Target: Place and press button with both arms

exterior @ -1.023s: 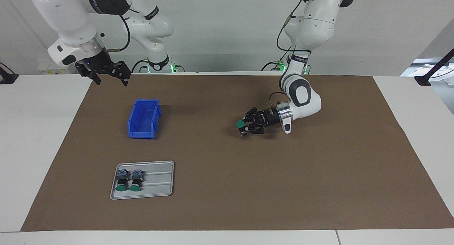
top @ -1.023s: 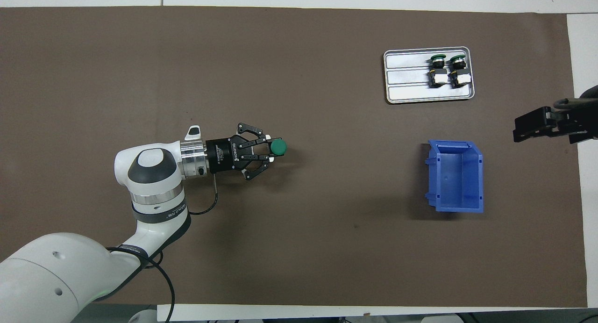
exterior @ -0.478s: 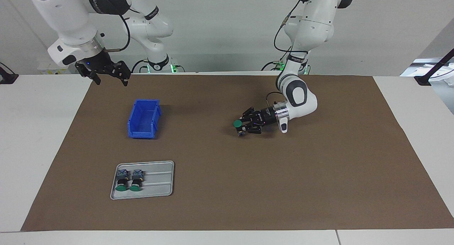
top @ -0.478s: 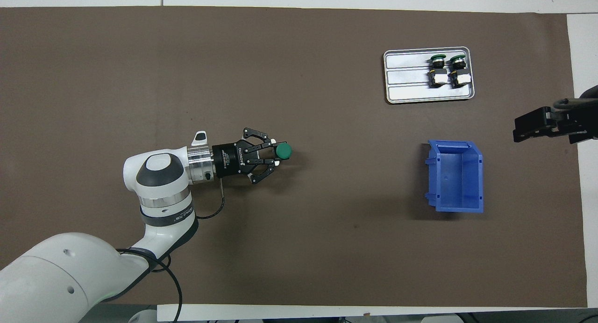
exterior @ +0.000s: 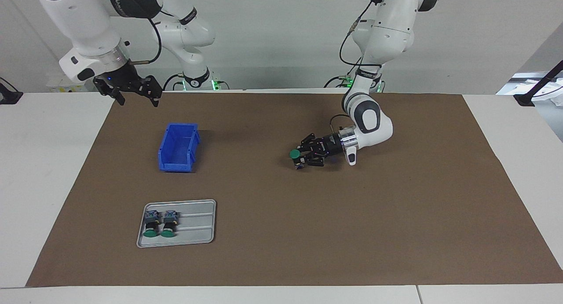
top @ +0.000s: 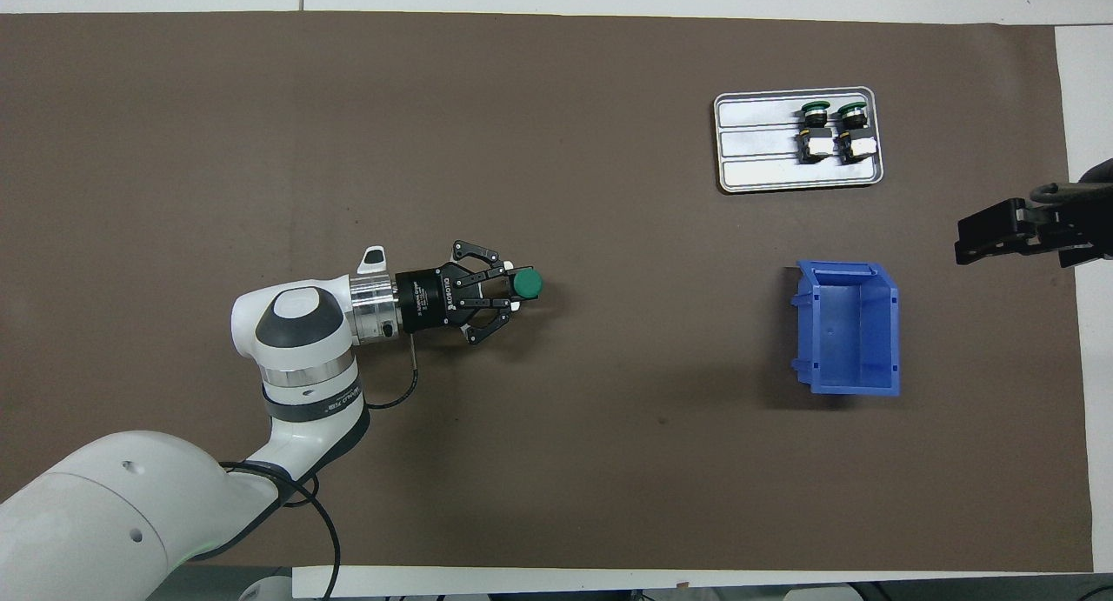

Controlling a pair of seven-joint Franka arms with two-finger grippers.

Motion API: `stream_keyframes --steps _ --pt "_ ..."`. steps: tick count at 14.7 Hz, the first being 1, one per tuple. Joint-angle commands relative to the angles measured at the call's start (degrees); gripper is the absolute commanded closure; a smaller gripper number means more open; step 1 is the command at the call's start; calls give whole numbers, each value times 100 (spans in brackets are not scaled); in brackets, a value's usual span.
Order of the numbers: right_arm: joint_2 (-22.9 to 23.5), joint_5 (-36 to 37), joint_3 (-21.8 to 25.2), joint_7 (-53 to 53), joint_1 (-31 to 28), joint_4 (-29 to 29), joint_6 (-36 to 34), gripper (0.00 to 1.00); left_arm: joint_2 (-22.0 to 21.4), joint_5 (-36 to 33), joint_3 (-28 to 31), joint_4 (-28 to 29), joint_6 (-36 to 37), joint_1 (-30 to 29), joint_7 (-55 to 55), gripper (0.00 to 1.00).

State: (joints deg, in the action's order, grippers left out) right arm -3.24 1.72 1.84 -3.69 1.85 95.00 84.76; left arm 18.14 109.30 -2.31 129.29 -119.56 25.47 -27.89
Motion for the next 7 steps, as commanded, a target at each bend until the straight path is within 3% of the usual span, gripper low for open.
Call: stream_keyframes --steps 1,7 --pt "-142 39 -17 88 -44 176 85 1 -47 162 29 105 12 54 143 63" --pt "-142 48 -17 88 -35 176 85 1 -56 162 29 140 12 54 134 55"
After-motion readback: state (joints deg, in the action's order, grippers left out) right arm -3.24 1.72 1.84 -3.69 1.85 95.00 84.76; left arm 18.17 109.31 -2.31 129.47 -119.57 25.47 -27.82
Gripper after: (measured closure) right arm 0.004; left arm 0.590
